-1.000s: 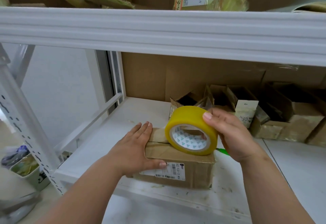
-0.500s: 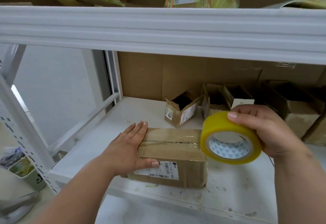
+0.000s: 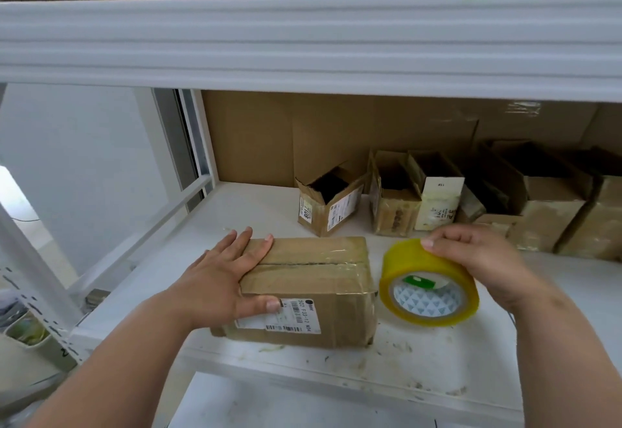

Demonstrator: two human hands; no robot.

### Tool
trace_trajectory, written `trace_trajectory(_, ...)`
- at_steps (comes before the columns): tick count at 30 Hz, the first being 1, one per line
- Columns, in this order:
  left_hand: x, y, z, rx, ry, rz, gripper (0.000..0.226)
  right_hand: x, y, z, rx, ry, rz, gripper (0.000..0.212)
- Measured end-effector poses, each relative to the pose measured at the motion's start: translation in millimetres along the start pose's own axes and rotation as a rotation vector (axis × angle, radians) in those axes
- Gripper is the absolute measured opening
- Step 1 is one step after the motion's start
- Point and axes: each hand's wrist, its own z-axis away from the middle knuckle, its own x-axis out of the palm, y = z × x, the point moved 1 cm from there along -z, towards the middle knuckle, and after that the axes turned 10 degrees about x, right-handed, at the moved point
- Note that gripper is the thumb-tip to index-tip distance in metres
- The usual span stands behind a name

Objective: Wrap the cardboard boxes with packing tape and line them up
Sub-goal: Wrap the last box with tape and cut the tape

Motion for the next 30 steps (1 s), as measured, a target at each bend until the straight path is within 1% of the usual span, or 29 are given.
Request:
trace_trajectory(3,-6.0,6.4,0.0,-0.044,-0.077,-0.038,0.113,10.0,7.3,-1.5,0.053,-0.043,0.102,0.024)
trace_trajectory(5,-10.1,16.3,-0.4,-0.077,-0.103,-0.099,0.123,15.4,5.4,-1.4,0.063,-0.034,0.135,0.024)
trace_trajectory(7,-10.7,34.4,-3.5,-0.077,-0.060,-0.155,0.134,16.9,0.4,-1.0,0.086,-0.018,0.163,0.020)
trace_trajectory(8,-8.6,45.6,-5.5,-0.061,-0.017,-0.162,0.135,17.1,-1.7,-0.9,0.096,-0.016,0.180,0.020)
trace_trajectory(10,0.0,63.6,-7.8,-0.022,0.044,-0.148,0.130,17.2,-4.2,-0.5,0.107,-0.016,0.220,0.019)
trace_trajectory(12,5.4,69.0,-7.3,-0.003,0.037,-0.135,0.119,19.4,-5.1,1.0,0.115,-0.017,0.247,0.020)
trace_trajectory(13,5.4,67.8,-6.7,-0.005,0.009,-0.121,0.114,21.3,-4.0,1.8,0.116,-0.016,0.245,0.020)
trace_trajectory(15,1.7,64.3,-6.4,-0.016,-0.068,-0.109,0.116,24.5,-2.8,4.0,0.114,0.003,0.234,0.021)
trace_trajectory(17,-1.7,67.8,-8.8,-0.030,-0.101,-0.108,0.125,26.8,-2.8,7.2,0.114,0.032,0.218,0.023)
trace_trajectory(19,-1.2,83.0,-12.7,-0.024,-0.083,-0.105,0.125,28.4,-2.4,9.4,0.109,0.060,0.204,0.025)
trace_trajectory(22,7.6,116.4,-16.8,0.072,-0.035,-0.141,0.108,31.4,-4.7,13.4,0.099,0.069,0.218,0.024)
trace_trajectory(25,15.0,134.5,-21.4,0.141,0.032,-0.200,0.103,30.8,-5.8,17.3,0.106,0.078,0.275,0.023)
trace_trajectory(27,18.4,139.7,-23.5,0.148,0.061,-0.216,0.103,30.7,-5.5,20.4,0.101,0.093,0.271,0.024)
trace_trajectory(30,24.4,143.4,-22.1,0.100,0.115,-0.210,0.102,35.3,-3.8,24.7,0.083,0.107,0.254,0.025)
